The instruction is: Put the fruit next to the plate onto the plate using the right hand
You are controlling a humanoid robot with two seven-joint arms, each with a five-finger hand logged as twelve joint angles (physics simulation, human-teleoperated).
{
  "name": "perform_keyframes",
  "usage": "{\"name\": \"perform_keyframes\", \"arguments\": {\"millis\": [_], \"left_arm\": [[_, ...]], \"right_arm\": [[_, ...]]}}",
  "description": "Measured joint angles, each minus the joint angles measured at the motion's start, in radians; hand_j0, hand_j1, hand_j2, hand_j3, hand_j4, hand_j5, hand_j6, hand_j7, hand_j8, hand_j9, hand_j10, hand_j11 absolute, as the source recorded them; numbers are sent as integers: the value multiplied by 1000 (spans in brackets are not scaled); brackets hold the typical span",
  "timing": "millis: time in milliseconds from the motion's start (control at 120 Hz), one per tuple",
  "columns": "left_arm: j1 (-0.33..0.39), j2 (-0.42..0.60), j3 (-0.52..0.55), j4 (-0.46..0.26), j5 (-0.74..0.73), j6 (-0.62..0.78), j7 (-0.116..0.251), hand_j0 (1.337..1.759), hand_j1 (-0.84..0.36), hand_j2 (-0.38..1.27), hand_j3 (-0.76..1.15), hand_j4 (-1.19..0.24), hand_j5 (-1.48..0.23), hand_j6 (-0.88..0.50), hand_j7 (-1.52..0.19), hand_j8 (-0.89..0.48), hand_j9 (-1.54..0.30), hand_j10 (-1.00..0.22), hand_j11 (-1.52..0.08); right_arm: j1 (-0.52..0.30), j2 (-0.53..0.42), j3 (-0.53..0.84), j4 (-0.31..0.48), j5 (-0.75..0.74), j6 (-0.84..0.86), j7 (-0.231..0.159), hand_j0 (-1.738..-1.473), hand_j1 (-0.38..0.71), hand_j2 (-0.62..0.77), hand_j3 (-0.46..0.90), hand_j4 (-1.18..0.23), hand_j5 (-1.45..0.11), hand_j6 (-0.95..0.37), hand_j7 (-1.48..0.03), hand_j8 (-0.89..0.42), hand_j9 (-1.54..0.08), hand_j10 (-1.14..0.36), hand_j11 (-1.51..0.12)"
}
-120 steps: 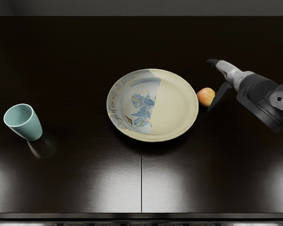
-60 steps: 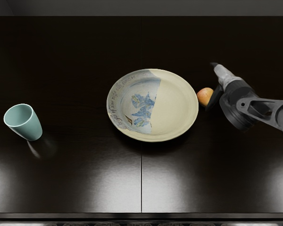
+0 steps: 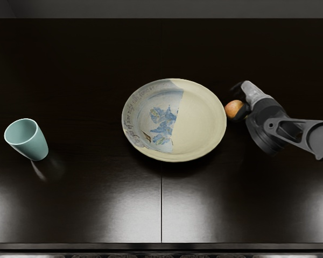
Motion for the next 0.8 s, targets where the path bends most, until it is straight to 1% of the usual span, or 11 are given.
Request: {"name": "perform_keyframes", "arguments": {"millis": [75,217,342,442,525,567,608,642,692,725,800], "left_arm": [[0,0,0,0,0,0,0,1658,349,0,0,0,0,-1,0,0,0,0,0],[0,0,0,0,0,0,0,1658,349,0,0,0,0,-1,0,0,0,0,0],[0,0,0,0,0,0,0,1658,349,0,0,0,0,-1,0,0,0,0,0],[0,0,0,0,0,0,0,1658,349,0,0,0,0,0,0,0,0,0,0],[0,0,0,0,0,0,0,1658,349,1,0,0,-1,0,0,0,0,0,0],[0,0,0,0,0,0,0,1658,349,1,0,0,-1,0,0,0,0,0,0],[0,0,0,0,0,0,0,1658,349,1,0,0,-1,0,0,0,0,0,0],[0,0,0,0,0,0,0,1658,349,1,0,0,-1,0,0,0,0,0,0],[0,0,0,0,0,0,0,1658,349,0,0,0,0,0,0,0,0,0,0],[0,0,0,0,0,0,0,1658,349,0,0,0,0,0,0,0,0,0,0],[0,0,0,0,0,0,0,1658,349,0,0,0,0,0,0,0,0,0,0]], "right_arm": [[0,-2,1,0,2,1,0,-1658,129,-34,0,-409,-533,-411,-532,-410,-533,-409,-533],[-1,-5,3,2,4,3,0,-1658,170,25,0,-451,-597,-453,-592,-363,-595,-453,-595],[-3,-10,4,2,2,3,1,-1657,187,89,-1,-488,-634,-466,-634,-375,-636,-487,-638],[-12,-12,7,2,-8,2,3,-1655,208,100,-3,-531,-626,-457,-657,-374,-652,-518,-655],[-21,-12,9,1,-17,4,3,-1651,209,31,-3,-558,-618,-422,-669,-327,-661,-514,-666],[-23,-12,10,1,-18,4,3,-1650,243,84,-4,-562,-621,-429,-672,-325,-663,-522,-666],[-25,-14,17,1,-17,5,2,-1648,253,135,-3,-560,-630,-443,-675,-334,-668,-534,-667],[-25,-17,22,1,-14,5,2,-1648,240,202,-2,-559,-634,-441,-677,-362,-667,-554,-664],[-25,-27,40,1,-6,10,1,-1650,211,253,-1,-552,-643,-448,-678,-405,-667,-549,-665],[-26,-35,64,1,-3,18,0,-1651,200,259,0,-549,-647,-459,-678,-429,-668,-546,-666],[-27,-51,128,2,3,47,0,-1653,199,227,0,-539,-659,-475,-678,-411,-671,-538,-669]]}}
